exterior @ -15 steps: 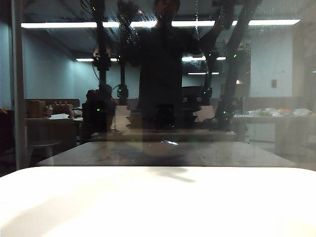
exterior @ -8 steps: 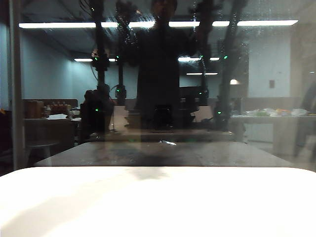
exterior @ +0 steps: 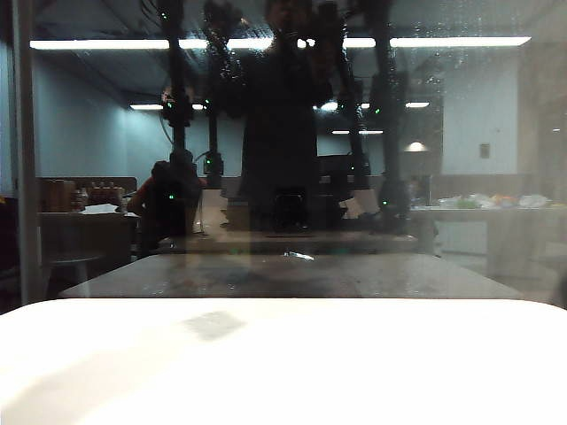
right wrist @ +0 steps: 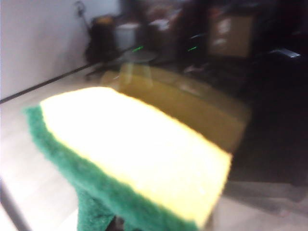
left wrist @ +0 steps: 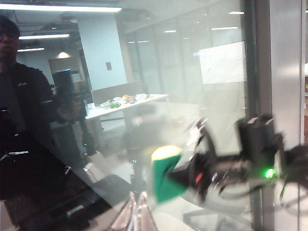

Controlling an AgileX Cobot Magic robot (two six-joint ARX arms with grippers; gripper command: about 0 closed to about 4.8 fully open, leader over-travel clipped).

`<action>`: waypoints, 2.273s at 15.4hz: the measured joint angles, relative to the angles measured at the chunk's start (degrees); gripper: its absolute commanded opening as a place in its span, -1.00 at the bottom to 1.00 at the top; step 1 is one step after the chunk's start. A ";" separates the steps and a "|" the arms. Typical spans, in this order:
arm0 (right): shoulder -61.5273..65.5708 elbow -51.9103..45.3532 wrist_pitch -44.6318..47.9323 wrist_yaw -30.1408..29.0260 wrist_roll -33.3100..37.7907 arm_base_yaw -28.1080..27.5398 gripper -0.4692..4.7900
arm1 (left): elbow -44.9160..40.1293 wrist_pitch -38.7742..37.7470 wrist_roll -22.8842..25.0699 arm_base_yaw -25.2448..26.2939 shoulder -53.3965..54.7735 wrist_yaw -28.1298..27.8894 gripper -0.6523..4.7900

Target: Reach upward to find where there is water on the glass, pick up the sponge from the table, dry the water, and finally place the sponge back on the table.

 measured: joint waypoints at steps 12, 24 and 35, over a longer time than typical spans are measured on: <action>-2.93 -0.07 -7.89 0.04 -4.61 -8.74 -0.86 | 0.00 0.00 0.00 0.02 0.07 -0.02 -0.78; -8.96 -0.39 -9.66 2.95 -5.25 -33.22 -0.86 | 0.00 0.37 0.00 0.02 0.42 -2.38 -0.78; -20.02 -0.44 -16.41 2.58 -5.18 -26.12 -0.86 | 0.00 -0.09 0.00 0.02 0.52 -2.45 -0.78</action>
